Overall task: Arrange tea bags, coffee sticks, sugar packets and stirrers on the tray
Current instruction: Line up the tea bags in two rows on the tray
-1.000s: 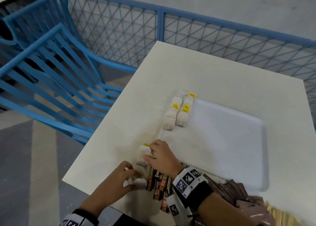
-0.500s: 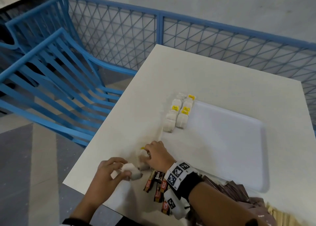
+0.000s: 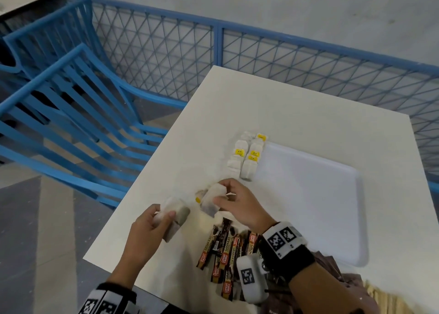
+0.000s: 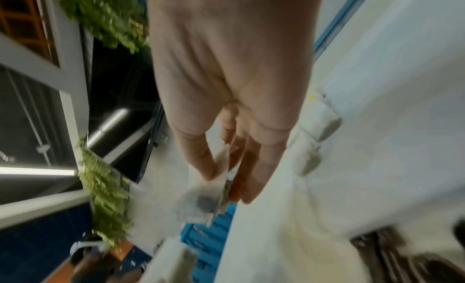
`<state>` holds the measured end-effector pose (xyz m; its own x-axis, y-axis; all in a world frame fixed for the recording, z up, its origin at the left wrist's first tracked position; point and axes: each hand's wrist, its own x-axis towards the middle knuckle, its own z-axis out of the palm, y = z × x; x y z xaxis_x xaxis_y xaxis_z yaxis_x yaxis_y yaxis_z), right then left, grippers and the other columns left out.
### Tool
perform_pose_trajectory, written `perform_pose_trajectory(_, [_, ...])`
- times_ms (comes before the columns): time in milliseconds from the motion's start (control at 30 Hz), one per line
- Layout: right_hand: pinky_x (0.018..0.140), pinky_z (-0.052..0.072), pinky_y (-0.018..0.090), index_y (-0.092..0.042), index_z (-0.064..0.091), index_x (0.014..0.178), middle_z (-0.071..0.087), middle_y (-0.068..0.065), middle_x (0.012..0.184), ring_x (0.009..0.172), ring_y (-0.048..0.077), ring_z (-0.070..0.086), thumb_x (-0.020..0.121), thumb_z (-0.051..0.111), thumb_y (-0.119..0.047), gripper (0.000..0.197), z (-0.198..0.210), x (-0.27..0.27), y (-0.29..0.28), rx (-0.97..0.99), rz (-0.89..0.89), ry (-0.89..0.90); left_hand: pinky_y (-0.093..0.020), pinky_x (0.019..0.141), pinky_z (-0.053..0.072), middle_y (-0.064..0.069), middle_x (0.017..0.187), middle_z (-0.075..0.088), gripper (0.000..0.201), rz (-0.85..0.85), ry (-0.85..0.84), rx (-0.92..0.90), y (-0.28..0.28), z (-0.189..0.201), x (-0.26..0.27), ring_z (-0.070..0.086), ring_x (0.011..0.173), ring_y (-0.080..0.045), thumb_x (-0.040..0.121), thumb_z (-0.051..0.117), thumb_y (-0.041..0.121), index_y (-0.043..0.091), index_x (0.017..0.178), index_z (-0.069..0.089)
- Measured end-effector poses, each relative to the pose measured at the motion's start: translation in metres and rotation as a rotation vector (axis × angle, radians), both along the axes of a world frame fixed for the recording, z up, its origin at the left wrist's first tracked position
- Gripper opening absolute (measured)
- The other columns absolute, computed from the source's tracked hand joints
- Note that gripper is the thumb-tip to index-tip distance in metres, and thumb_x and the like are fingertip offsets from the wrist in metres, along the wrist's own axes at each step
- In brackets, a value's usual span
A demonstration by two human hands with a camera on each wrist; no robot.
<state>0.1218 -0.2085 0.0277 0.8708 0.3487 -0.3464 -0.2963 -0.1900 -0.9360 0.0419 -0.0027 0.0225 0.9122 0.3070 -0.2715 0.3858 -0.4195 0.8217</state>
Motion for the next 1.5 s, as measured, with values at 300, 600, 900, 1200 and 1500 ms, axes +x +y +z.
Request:
perform_pose_trajectory(300, [0.082,0.054,0.028,-0.008,0.061,0.106,0.064,0.005,0.100,0.091,0.018,0.063,0.088,0.057,-0.001,0.019,0.034,-0.012,-0.005,0.226,0.175,0.066,-0.018,0.048,0.042,-0.006,0.068,0.059,0.014,-0.027,-0.001,-0.502,-0.027,0.017,0.030,0.050,0.057,-0.011,0.082,0.061,-0.001,0.011,0.077,0.066])
perform_pose_trajectory(600, [0.082,0.054,0.037,-0.022,0.063,0.088,0.065,0.002,0.088,0.083,0.017,0.061,0.087,0.062,-0.009,0.013,0.031,-0.012,-0.001,0.119,0.079,-0.078,-0.030,0.081,0.053,-0.013,0.110,0.067,0.038,-0.048,0.151,-1.034,-0.058,0.039,0.043,0.065,0.096,-0.019,0.099,0.029,0.020,0.004,0.118,0.058])
perform_pose_trajectory(900, [0.068,0.051,0.021,-0.024,0.052,0.109,0.053,-0.005,0.088,0.071,0.008,0.059,0.081,0.068,-0.006,0.037,0.026,-0.016,-0.016,0.096,-0.122,-0.037,-0.040,0.078,0.058,-0.008,0.115,0.067,0.044,-0.034,0.207,-1.029,-0.070,0.035,0.042,0.068,0.097,-0.022,0.077,0.061,0.028,0.021,0.120,0.052])
perform_pose_trajectory(1200, [0.066,0.052,0.026,-0.013,0.051,0.109,0.065,0.005,0.088,0.068,0.013,0.062,0.084,0.067,-0.028,0.033,0.021,-0.026,-0.024,-0.010,0.019,0.141,-0.030,0.068,0.058,-0.010,0.106,0.069,0.030,0.014,0.074,-0.986,-0.075,0.031,0.042,0.069,0.091,-0.019,0.085,0.056,0.012,0.015,0.115,0.056])
perform_pose_trajectory(1500, [0.061,0.054,0.020,-0.007,0.058,0.102,0.063,0.009,0.081,0.061,0.014,0.065,0.088,0.059,-0.003,0.015,0.011,-0.025,-0.023,0.125,-0.107,0.207,-0.029,0.070,0.059,-0.004,0.093,0.072,0.019,0.104,0.051,-0.983,-0.074,0.025,0.043,0.071,0.080,-0.015,0.091,0.051,0.007,0.019,0.103,0.060])
